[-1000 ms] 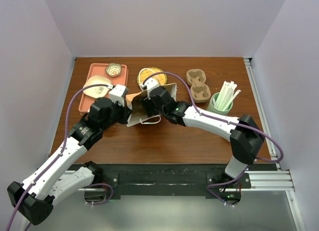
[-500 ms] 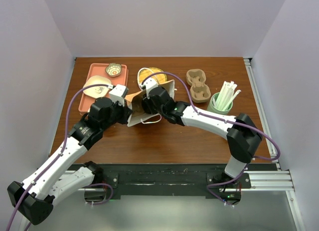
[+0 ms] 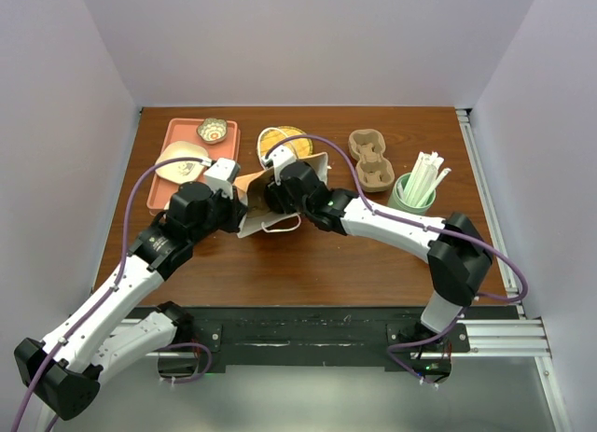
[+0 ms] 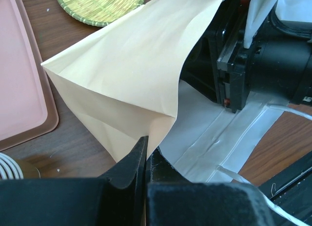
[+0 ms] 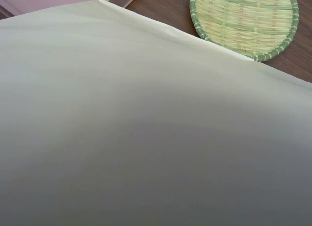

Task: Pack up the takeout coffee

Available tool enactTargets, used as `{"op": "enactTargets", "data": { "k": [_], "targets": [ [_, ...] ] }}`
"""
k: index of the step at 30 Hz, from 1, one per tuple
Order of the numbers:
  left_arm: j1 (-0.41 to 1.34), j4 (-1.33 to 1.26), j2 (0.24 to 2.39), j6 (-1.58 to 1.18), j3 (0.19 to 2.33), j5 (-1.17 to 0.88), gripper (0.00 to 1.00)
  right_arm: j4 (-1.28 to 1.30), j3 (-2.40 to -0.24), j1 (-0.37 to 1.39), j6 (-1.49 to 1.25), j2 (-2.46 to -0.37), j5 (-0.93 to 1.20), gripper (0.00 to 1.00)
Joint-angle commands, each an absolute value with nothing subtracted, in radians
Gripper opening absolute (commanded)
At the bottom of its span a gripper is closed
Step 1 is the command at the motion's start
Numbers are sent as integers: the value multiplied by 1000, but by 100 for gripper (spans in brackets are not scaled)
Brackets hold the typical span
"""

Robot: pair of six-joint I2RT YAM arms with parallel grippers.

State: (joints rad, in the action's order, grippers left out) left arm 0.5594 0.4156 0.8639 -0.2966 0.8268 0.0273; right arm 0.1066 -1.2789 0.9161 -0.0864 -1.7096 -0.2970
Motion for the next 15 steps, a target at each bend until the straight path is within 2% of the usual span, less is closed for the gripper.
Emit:
{"op": "enactTargets", "data": {
  "k": [1, 15],
  "targets": [
    [565, 436, 876, -313, 853, 44, 0, 101, -1292, 916, -86, -1635, -284, 0],
    [564, 544, 966, -362, 995, 143, 0, 247, -1387, 916, -147, -1517, -198, 0]
  ]
}}
